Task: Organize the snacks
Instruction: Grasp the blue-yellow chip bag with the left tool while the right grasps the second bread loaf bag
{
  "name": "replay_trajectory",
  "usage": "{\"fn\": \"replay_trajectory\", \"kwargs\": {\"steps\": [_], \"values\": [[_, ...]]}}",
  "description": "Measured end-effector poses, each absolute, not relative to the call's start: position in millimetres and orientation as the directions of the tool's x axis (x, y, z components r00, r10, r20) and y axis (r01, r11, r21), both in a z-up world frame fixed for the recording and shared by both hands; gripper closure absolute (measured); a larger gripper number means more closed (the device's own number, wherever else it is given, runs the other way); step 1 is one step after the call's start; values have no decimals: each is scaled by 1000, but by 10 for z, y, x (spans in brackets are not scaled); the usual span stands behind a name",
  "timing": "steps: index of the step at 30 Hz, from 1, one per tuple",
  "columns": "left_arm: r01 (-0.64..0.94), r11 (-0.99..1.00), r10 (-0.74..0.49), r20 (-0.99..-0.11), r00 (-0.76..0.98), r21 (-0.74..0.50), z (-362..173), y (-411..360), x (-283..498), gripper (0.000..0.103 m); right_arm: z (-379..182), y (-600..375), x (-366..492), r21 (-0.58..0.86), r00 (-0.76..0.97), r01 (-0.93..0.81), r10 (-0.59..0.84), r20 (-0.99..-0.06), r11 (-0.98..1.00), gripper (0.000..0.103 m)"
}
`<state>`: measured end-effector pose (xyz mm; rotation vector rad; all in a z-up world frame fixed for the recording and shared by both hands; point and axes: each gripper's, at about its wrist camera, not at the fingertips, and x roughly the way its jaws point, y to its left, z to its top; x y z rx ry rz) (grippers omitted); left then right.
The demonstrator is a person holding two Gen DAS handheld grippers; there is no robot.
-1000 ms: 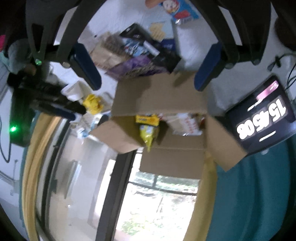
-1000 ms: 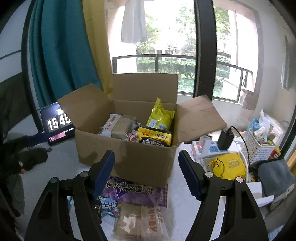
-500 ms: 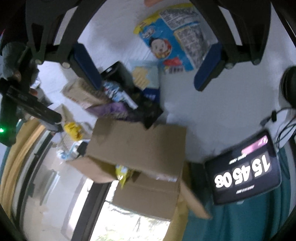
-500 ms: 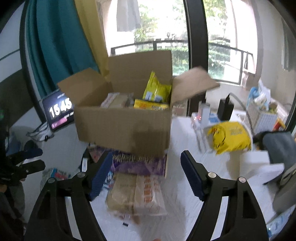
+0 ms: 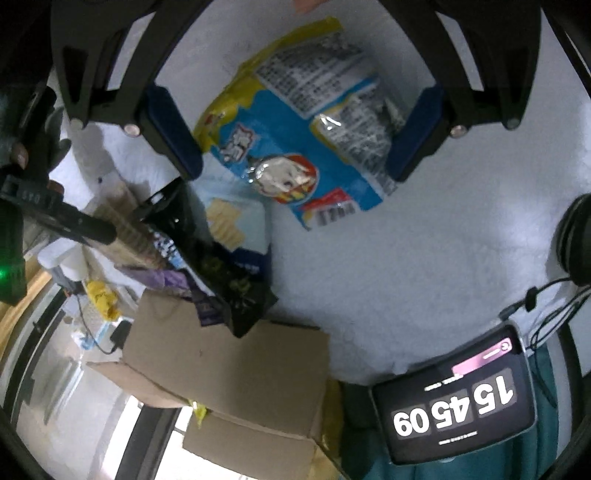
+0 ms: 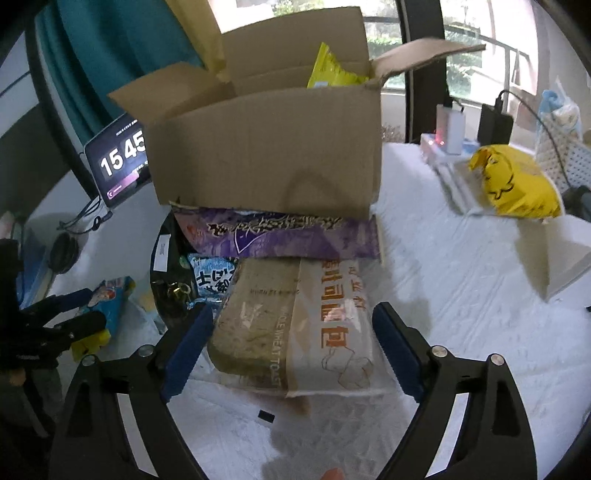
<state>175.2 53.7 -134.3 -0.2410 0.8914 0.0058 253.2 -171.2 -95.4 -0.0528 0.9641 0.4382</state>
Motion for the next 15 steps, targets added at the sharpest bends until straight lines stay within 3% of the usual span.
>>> {"fn": "replay_trajectory", "kwargs": {"steps": [7,10,15], "values": [[-125,988,6,-780,626,-93,-1384,588,1661,2,-1133,-1666,2587,176,445,-377,344,-827,910,8],[-141,981,-18,-785,619,-134,-1487,670,1647,2,-1223,-1666,2585,219,417,-366,369,-830,905,8],[-159,963,-81,-793,603,-219,-1550,703,1732,2,-1139,-1629,2487,166,473,-375,342,-812,912,11]]}}
